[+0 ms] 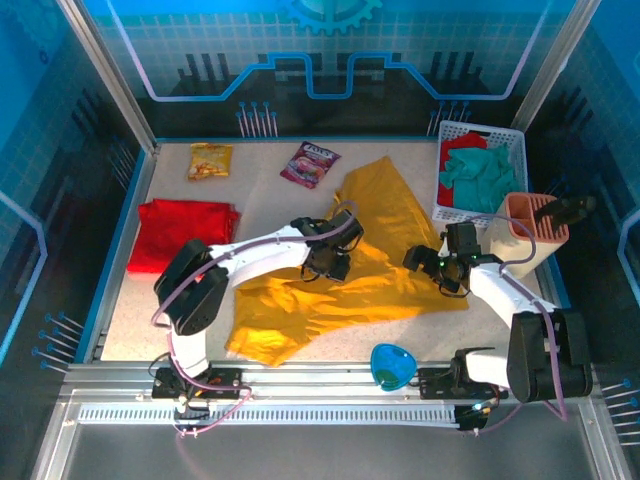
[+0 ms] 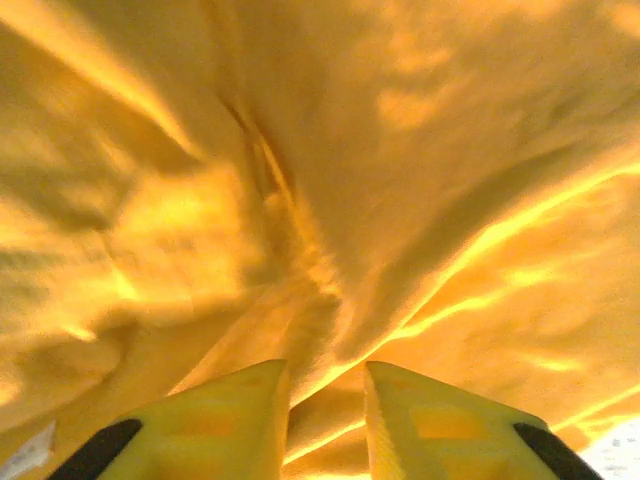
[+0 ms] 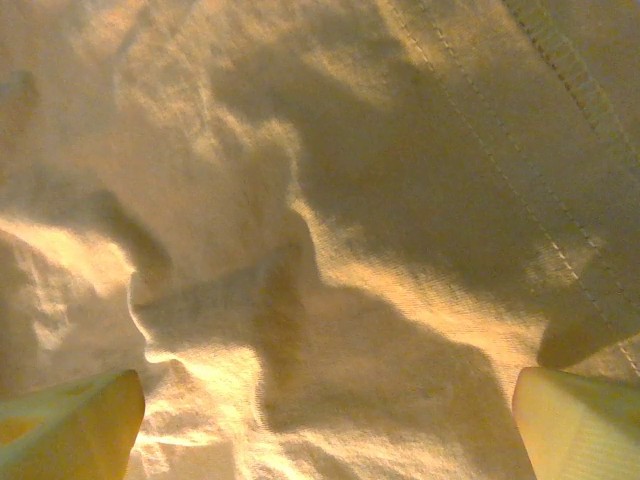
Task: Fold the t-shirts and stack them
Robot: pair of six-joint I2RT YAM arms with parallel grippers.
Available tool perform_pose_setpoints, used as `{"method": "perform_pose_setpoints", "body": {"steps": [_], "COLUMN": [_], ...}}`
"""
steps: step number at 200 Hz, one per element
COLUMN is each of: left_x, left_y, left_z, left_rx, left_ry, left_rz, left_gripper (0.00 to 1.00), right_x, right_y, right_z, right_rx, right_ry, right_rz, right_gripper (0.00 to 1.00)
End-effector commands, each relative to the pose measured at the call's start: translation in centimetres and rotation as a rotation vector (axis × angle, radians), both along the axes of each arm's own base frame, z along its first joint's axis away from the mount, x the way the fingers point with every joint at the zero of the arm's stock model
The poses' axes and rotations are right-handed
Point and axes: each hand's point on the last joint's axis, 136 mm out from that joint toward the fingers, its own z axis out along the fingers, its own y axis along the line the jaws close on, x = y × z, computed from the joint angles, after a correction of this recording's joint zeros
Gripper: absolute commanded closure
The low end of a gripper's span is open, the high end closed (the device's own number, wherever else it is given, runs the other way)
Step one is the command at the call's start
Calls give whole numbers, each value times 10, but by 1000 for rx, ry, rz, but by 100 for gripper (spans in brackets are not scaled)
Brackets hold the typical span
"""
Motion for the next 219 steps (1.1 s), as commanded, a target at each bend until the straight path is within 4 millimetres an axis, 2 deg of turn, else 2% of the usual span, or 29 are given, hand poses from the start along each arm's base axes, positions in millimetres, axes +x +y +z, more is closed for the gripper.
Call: {"method": "perform_pose_setpoints", "body": {"steps": [1, 8, 13, 32, 51, 69, 92, 156, 176, 205, 219], "left_x": [18, 26, 31, 54, 74, 91, 111, 166, 181, 202, 211], "left_y": [26, 30, 33, 50, 75, 89, 92, 64, 60, 64, 60], "left_z": [22, 34, 44, 73, 83, 79, 66, 28, 28, 34, 36], "left_rx": [-3, -60, -109, -267, -338, -378, -427, -555, -556, -469, -445], "left_ry": [-40, -49, -55, -75, -71, -57, -3, 65, 39, -33, -38], "left_rz": [78, 102, 122, 203, 278, 310, 331, 374, 383, 357, 333], "left_gripper": [61, 52, 48, 46, 46, 47, 50, 49, 48, 47, 47], "right_x": [4, 4, 4, 2, 2, 2, 6, 7, 5, 3, 3], "right_y": [4, 4, 5, 4, 4, 3, -2, -3, -4, -5, -6], "right_z": [2, 2, 1, 1, 0, 0, 1, 3, 2, 0, -1], "right_rx": [8, 9, 10, 10, 6, 1, -29, -25, -23, -19, -15], "right_ry": [-10, -9, -9, -9, -8, -7, -9, -10, -6, -3, -3], "right_rz": [5, 3, 4, 1, 2, 2, 0, 3, 4, 3, 1], "right_gripper": [4, 4, 4, 5, 4, 4, 4, 4, 4, 4, 4]}}
